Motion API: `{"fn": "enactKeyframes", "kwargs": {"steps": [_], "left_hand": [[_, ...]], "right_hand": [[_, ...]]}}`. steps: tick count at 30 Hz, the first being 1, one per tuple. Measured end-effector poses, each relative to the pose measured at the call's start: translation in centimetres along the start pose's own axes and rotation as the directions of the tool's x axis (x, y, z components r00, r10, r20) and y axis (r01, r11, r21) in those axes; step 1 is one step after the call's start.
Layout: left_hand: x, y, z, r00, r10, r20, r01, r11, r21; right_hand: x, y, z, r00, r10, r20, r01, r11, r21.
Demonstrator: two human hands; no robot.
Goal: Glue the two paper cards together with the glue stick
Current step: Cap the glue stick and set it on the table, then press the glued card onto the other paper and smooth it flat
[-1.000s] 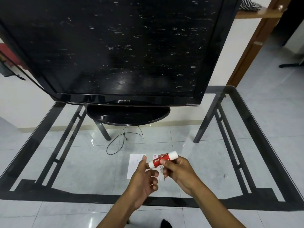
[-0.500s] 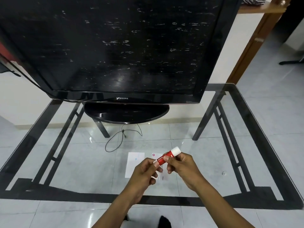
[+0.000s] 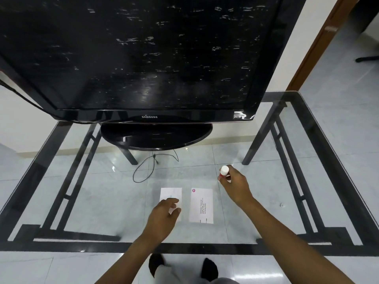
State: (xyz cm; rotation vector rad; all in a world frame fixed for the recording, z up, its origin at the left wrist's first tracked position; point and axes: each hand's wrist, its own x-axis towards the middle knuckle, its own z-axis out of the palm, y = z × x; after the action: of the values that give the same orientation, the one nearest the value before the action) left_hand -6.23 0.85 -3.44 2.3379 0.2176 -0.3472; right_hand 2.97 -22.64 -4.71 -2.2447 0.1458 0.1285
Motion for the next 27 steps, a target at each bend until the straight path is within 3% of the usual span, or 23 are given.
{"fn": "enactKeyframes", "kwargs": {"steps": [7, 11, 15, 20, 24, 27], "left_hand": [[1.0, -0.6, 0.1, 0.970, 0.226, 0.088, -0.242, 0.916, 0.321], [1.3, 0.6, 1.8, 0.957, 0.274, 0.097, -0.290, 0.893, 0.344], [1.5, 1.9, 3.7, 0.980, 0.184, 0.080, -0.198, 0.957, 0.214], [1.7, 3.0, 4.3, 0.994, 0.088, 0.067, -0.096, 0.987, 0.129], [2.1, 3.2, 3.9, 0.996, 0.003, 0.086, -0.010, 0.997, 0.077], [1.8, 3.3, 3.5, 0.990, -0.068, 0.122, 0.067, 0.998, 0.013]], "right_hand": [[0.1, -0.2, 0.5, 0.997, 0.079, -0.013, -0.080, 0.994, -0.072], [-2.9, 0.2, 0.9, 0.948, 0.291, -0.131, -0.300, 0.952, -0.056], [-6.1, -0.8, 3.4, 0.892, 0.448, 0.053, -0.447, 0.894, -0.036], [-5.6, -2.7, 4.4, 0.834, 0.532, 0.143, -0.546, 0.835, 0.077], [-5.1, -3.1, 4.2, 0.746, 0.633, 0.207, -0.665, 0.686, 0.296], [-5.2, -3.1, 3.5, 0.701, 0.656, 0.278, -0.712, 0.621, 0.328]]}}
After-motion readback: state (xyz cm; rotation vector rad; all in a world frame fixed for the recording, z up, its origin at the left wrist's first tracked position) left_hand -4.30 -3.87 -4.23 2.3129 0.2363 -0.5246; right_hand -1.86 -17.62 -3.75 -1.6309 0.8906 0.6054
